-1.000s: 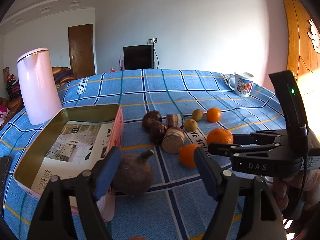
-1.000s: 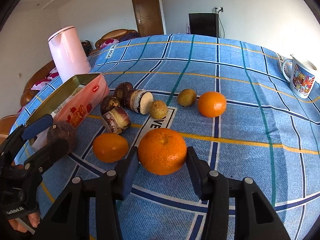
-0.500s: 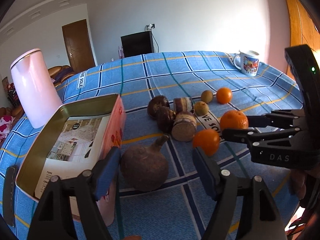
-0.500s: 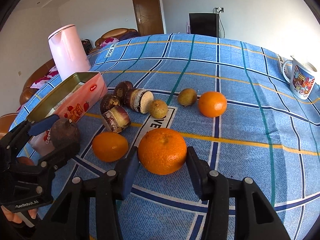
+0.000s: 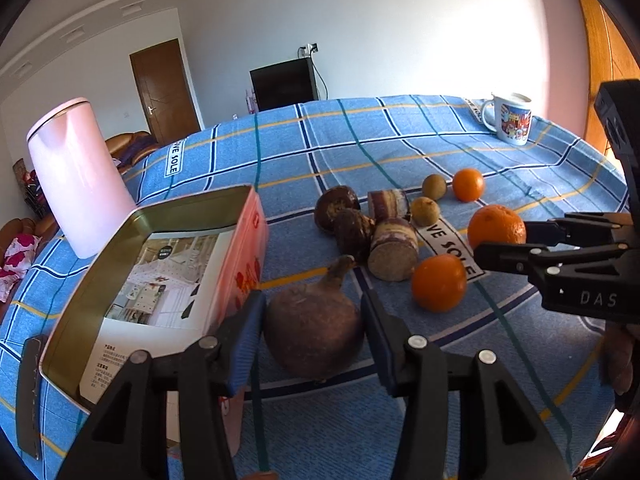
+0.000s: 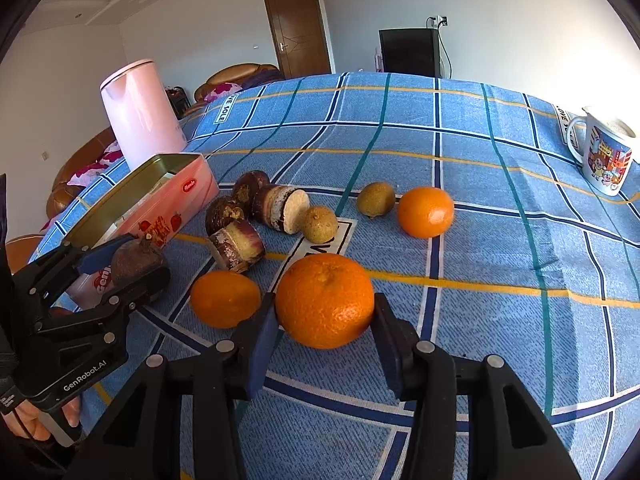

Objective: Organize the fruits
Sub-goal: 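Carry the purple fruit and orange into the pink tin and open both tools, then grasp a second orange with the right tool while the left tool grasps a cut taro piece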

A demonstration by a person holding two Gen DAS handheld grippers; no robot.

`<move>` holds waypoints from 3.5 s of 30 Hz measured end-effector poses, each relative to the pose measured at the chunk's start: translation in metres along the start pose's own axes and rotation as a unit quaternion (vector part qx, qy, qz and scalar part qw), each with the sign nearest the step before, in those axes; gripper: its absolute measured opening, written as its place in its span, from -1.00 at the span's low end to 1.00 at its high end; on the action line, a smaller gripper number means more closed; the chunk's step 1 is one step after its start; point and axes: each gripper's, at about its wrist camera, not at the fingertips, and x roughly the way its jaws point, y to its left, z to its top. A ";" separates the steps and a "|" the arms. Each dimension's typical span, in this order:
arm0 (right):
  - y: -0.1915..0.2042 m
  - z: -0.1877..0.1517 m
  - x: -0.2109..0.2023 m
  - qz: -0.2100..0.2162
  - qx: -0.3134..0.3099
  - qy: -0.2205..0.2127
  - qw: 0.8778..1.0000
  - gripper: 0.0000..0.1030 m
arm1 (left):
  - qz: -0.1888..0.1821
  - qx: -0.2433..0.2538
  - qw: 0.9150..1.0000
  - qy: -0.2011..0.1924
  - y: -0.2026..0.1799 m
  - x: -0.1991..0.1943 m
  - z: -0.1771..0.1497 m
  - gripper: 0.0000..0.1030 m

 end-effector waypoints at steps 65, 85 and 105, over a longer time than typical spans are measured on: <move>0.181 0.069 0.071 0.107 -0.146 -0.008 0.983 0.07 | 0.059 -0.144 0.987 -0.040 0.157 -0.018 -0.005 0.13; 0.049 0.013 0.021 0.041 -0.068 0.017 0.997 0.36 | -0.016 -0.074 0.996 -0.054 0.050 -0.025 0.016 0.79; -0.012 0.010 -0.009 -0.036 -0.035 -0.020 0.999 -0.14 | -0.048 -0.024 0.998 0.021 -0.026 0.023 0.041 0.79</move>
